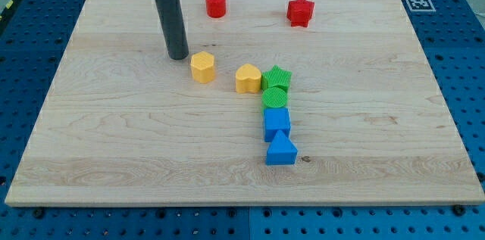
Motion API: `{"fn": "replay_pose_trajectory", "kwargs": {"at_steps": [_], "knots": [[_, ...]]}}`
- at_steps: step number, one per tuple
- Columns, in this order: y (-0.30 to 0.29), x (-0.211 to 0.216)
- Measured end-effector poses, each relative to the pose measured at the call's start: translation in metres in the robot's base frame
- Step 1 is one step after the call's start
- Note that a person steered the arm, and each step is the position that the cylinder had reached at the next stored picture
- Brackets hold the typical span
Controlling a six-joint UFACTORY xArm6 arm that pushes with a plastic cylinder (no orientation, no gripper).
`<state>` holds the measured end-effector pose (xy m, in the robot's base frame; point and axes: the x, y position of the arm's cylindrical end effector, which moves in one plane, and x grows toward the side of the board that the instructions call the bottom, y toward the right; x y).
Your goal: Push the yellow hexagon closer to the yellow heart
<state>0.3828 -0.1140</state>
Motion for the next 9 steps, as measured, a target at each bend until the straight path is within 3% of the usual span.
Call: {"fn": "replay_pose_trajectory", "kwargs": {"at_steps": [4, 9], "knots": [[-0.023, 0.018], [0.037, 0.023]]}}
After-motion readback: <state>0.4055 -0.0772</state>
